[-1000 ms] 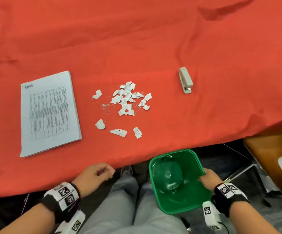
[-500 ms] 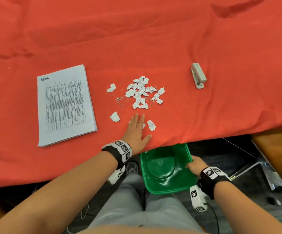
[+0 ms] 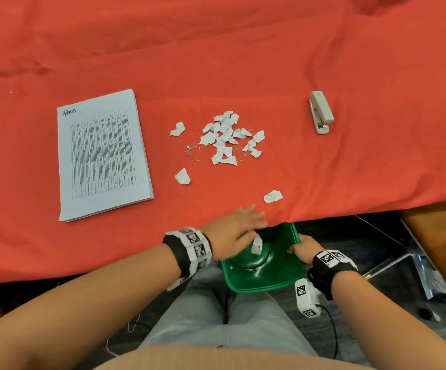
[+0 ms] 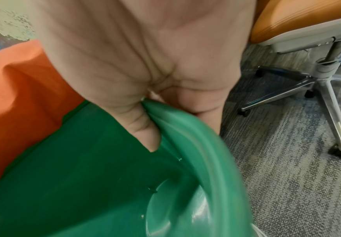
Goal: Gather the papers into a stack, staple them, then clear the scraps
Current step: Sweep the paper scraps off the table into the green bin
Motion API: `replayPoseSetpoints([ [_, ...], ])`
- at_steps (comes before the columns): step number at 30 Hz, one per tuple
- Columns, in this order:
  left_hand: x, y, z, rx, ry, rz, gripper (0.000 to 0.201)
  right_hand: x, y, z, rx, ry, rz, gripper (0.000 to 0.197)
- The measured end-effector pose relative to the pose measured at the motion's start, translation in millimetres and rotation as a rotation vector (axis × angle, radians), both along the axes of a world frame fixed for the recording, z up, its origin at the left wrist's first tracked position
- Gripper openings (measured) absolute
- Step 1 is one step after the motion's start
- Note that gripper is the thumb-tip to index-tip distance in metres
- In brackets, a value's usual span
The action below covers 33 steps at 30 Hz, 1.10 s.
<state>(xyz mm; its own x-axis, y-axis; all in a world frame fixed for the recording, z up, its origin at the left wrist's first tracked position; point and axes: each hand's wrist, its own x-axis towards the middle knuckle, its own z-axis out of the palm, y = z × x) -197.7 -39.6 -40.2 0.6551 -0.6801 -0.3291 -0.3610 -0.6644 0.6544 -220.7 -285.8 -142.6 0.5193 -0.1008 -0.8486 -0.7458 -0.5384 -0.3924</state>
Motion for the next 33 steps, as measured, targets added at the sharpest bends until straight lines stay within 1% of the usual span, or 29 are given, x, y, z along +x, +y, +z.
replayPoseSetpoints([
  [2, 24, 24, 7, 0.012, -0.074, 0.262, 0.046, 1, 0, -2, 0.001, -0.004, 0.0, 0.021],
  [4, 50, 52, 3, 0.135, -0.107, 0.522, 0.054, 1, 1, -3, 0.0, -0.003, -0.006, 0.022],
  [5, 59, 64, -1, 0.211, -0.094, 0.621, 0.061, 1, 1, -4, 0.001, -0.001, -0.013, 0.023],
  [6, 64, 73, -7, 0.278, -0.058, 0.682, 0.067, 1, 2, -5, 0.001, 0.0, -0.017, 0.023],
  [7, 65, 77, -11, 0.328, -0.013, 0.703, 0.072, 1, 2, -4, 0.001, 0.001, -0.018, 0.023],
  [8, 62, 76, -16, 0.352, 0.027, 0.686, 0.076, 1, 3, -4, 0.001, 0.003, -0.022, 0.022],
  [10, 47, 64, -21, 0.343, 0.06, 0.583, 0.08, 2, 5, -4, 0.005, 0.01, -0.036, 0.02],
  [13, 13, 34, -24, 0.329, 0.028, 0.339, 0.081, 2, 9, -2, 0.005, 0.018, -0.035, 0.02],
  [16, -14, 8, -23, 0.302, 0.021, 0.049, 0.076, 2, 10, 1, 0.011, 0.02, -0.035, 0.023],
  [18, -17, -4, -21, 0.228, -0.002, -0.081, 0.066, 1, 9, 1, 0.019, 0.021, -0.039, 0.025],
  [19, -14, -9, -19, 0.178, -0.024, -0.093, 0.062, 1, 8, 0, 0.022, 0.02, -0.038, 0.027],
  [21, 0, -18, -16, 0.107, -0.062, -0.035, 0.058, 0, 6, 0, 0.016, 0.025, -0.043, 0.028],
  [23, 18, -27, -14, 0.112, -0.089, 0.025, 0.06, -1, 4, 1, 0.028, 0.032, -0.073, 0.03],
  [25, 32, -37, -17, 0.15, -0.095, 0.023, 0.063, -2, 2, 3, 0.049, 0.04, -0.098, 0.034],
  [29, 36, -50, -24, 0.217, -0.062, -0.065, 0.066, -3, -4, 3, 0.105, 0.065, -0.148, 0.04],
  [33, 10, -42, -26, 0.226, -0.071, -0.203, 0.063, -3, -7, 0, 0.158, 0.078, -0.208, 0.046],
])
